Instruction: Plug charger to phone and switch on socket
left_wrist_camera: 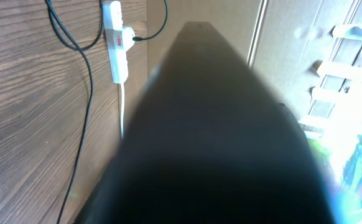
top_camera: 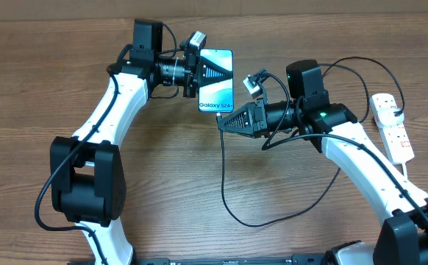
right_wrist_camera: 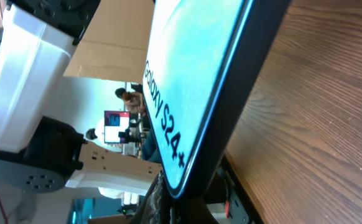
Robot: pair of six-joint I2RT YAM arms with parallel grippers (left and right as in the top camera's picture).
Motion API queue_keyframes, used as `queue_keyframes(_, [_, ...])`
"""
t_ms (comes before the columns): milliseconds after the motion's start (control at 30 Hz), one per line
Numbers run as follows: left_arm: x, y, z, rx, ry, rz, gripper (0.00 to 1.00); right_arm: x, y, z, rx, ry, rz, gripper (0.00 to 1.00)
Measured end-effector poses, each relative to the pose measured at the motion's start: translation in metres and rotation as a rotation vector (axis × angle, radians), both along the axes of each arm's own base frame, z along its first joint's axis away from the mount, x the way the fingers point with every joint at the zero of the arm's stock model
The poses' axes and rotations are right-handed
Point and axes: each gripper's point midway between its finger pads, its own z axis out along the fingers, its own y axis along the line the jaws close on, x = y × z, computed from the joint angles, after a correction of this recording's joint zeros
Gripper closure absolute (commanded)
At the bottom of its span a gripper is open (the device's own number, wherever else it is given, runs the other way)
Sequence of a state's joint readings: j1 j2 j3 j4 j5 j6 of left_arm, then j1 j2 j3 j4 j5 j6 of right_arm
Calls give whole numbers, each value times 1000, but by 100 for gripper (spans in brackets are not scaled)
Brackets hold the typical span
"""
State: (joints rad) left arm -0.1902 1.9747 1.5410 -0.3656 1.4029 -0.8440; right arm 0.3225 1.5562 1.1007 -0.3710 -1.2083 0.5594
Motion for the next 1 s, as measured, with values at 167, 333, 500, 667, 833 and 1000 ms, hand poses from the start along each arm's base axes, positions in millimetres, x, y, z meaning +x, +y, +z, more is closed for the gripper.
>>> queue_keyframes(167, [4,0,1,4,-19,11,96,1,0,0,-3,20,-9,96])
queue_keyframes(333, [10,-1,2,13,-36,33,96,1,0,0,-4,29,-11,96])
queue_keyframes(500, [14,-1,1,23,-39,51,96,1,0,0,-4,33,-13,96])
queue_keyframes(667, [16,-1,0,28,-38,58,96,3,1,2,3,17,-13,96])
queue_keyframes(833, [16,-1,0,28,-37,58,96,5,1,4,8,11,-17,96])
queue_keyframes(1000, [16,-1,1,27,-30,58,96,5,1,4,8,17,-18,96])
